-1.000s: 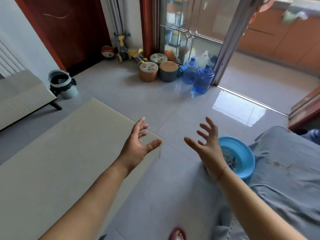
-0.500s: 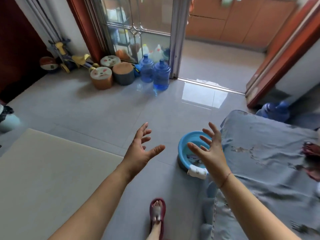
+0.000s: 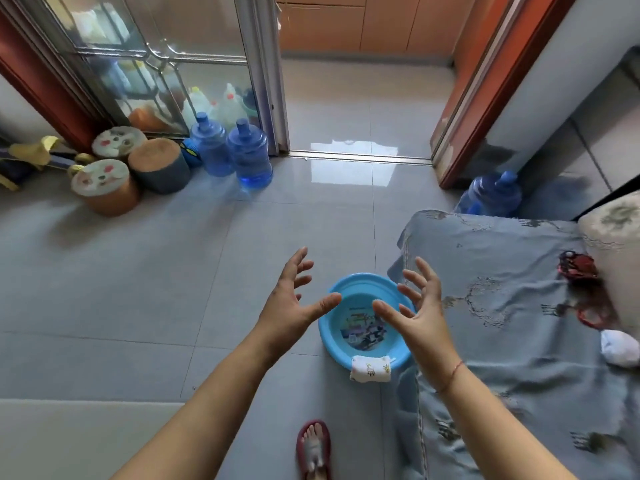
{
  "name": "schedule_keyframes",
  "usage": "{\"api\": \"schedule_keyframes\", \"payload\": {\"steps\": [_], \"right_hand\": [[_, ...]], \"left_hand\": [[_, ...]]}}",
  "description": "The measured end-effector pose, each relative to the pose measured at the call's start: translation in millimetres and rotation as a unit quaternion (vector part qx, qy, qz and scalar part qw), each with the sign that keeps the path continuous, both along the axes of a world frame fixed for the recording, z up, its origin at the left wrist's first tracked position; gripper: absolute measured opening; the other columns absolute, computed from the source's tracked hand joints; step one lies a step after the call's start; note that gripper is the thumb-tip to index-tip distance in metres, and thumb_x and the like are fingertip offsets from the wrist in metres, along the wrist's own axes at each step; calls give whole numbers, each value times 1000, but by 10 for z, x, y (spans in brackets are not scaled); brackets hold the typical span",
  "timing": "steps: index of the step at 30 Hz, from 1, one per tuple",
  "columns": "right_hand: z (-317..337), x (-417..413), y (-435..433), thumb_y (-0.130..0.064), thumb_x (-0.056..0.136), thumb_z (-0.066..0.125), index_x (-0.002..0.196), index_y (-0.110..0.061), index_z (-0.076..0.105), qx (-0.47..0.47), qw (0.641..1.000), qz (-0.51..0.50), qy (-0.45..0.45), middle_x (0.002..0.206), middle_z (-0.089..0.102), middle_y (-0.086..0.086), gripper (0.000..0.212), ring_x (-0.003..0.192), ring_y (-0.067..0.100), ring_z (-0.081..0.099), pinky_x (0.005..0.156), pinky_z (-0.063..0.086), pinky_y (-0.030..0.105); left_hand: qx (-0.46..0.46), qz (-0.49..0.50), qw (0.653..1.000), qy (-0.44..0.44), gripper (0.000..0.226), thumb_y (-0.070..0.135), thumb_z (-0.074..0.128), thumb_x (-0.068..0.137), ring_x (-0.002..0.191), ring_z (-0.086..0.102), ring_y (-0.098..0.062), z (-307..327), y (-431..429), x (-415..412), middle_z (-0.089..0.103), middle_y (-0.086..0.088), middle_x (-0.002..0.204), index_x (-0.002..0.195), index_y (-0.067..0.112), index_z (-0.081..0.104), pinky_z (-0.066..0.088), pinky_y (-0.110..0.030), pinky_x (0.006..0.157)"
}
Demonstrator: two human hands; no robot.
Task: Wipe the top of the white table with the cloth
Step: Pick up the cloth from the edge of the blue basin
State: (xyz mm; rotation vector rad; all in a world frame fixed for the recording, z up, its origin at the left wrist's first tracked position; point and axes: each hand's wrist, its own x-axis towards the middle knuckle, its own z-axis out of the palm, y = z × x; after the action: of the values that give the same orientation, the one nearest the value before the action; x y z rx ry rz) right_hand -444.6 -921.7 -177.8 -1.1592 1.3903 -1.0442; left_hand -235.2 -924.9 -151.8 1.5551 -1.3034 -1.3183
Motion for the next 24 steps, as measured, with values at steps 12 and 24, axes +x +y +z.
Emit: {"api": "schedule_keyframes", "payload": {"steps": [12,24], "right_hand": [[-1079,-492,-662,-20,69,82,130,-56,29,51,999,-17,5,133,41,-16,89,119,-2,46,100,41,29],[-2693,-693,-808,-12,72,79,136,-41,26,140,990,9,32,133,40,-8,88,117,8,48,96,41,25]], "left_hand": [[61,-34,998,2,91,51,74,64,116,43,10,-1142,-721,-619,42,27,126,137,50,21,37,0,82],[140,-12,990,-31,89,36,79,72,118,45,-7,-2789,-806,-1077,42,12,133,142,39,26,37,-22,93]]}}
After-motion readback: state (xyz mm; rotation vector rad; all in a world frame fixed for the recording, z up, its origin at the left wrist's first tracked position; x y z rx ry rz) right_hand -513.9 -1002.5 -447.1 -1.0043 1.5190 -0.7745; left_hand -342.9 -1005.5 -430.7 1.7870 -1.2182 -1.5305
